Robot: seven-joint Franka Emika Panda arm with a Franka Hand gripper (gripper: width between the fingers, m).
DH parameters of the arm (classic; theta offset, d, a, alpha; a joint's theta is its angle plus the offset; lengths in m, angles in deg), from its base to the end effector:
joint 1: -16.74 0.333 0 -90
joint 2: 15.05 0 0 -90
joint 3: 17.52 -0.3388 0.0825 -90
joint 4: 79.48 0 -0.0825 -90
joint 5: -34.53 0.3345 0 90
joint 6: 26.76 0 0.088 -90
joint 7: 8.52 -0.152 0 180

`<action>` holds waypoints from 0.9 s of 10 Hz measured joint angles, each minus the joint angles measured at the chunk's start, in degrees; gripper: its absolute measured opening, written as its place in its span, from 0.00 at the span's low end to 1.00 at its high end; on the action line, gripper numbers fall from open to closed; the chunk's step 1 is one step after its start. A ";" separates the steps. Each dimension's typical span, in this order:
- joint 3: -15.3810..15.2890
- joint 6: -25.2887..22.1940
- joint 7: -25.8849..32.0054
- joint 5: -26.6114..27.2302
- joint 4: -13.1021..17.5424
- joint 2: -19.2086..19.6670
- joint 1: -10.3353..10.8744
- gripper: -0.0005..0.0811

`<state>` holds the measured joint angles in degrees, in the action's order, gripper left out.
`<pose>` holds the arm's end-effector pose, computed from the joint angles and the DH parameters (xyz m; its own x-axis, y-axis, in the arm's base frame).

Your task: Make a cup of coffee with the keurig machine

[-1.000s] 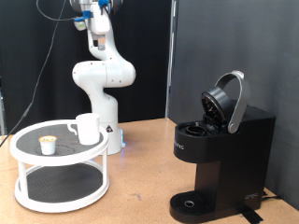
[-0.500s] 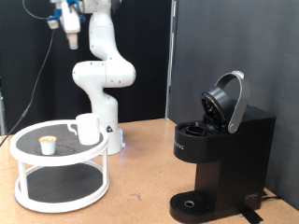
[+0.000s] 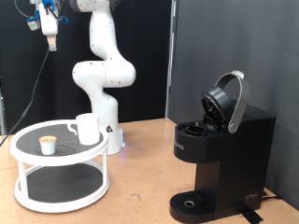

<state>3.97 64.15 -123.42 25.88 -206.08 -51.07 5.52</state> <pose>0.2269 -0.2099 0.5643 -0.8021 -0.5952 -0.0487 -0.5971 0.8004 0.0525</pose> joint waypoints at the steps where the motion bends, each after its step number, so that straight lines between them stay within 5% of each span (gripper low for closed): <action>1: 0.22 -0.42 0.69 0.30 -0.02 0.01 0.01 0.91; 3: 1.79 1.24 0.97 0.95 -1.32 0.28 -0.01 0.91; 9: 3.80 21.97 -0.22 -3.65 -13.30 5.27 -0.69 0.91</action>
<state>7.77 86.12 -123.64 22.22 -219.38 -45.80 4.82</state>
